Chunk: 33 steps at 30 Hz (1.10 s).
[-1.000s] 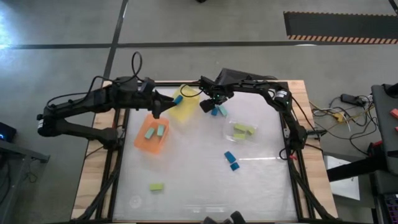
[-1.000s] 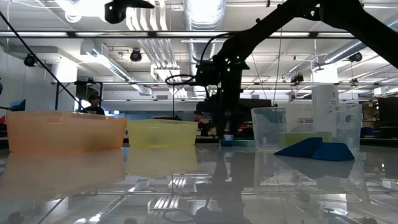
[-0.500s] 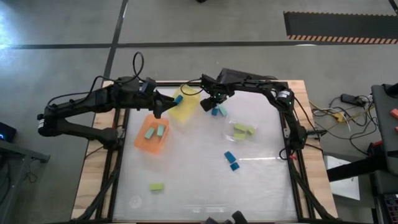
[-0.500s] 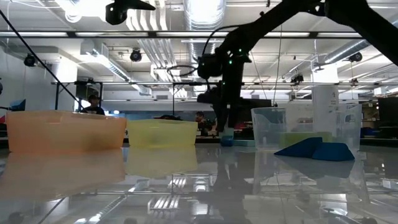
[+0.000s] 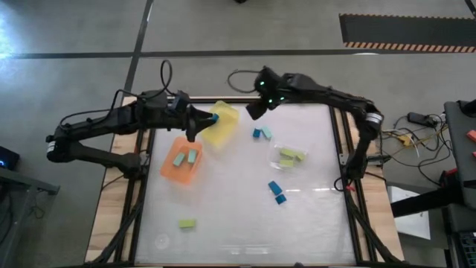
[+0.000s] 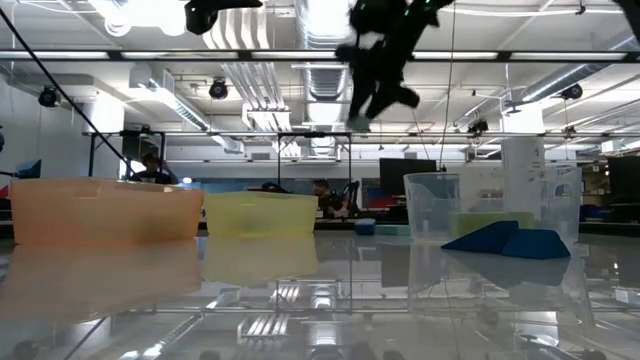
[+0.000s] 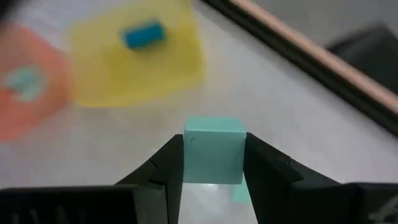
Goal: Sort & place blocks by color
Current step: Put the light blue block into the orange bin
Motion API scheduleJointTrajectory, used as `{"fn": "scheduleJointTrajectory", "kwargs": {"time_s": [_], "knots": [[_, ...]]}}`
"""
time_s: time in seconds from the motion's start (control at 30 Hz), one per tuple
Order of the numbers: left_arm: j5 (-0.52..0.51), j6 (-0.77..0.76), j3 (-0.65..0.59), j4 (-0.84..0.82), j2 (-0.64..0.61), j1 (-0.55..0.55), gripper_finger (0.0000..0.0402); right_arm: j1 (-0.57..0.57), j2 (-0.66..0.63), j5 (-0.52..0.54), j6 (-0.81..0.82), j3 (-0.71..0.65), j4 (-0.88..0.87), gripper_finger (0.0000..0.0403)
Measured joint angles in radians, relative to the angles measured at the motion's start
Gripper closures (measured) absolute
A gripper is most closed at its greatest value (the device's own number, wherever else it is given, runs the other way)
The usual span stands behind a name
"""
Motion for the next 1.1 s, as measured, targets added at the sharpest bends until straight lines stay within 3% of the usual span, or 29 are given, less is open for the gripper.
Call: {"fn": "scheduleJointTrajectory", "kwargs": {"time_s": [0.3,0.5,0.8,1.1], "knots": [[0.002,0.172,-0.001,0.135,0.028,0.0,0.0228,0.075,-0.245,-0.145,-0.1,-0.083,0.273,0.0279],[0.004,0.239,-0.001,0.205,0.073,0.0,0.0228,0.156,-0.355,-0.226,-0.101,-0.222,0.574,0.0277],[0.068,0.179,0.001,0.407,0.172,-0.001,0.0228,0.234,-0.404,-0.248,-0.042,-0.413,0.997,0.0278],[0.173,0.099,0.0,0.455,0.192,0.0,0.0228,0.235,-0.405,-0.277,-0.017,-0.441,1.072,0.0277]]}}
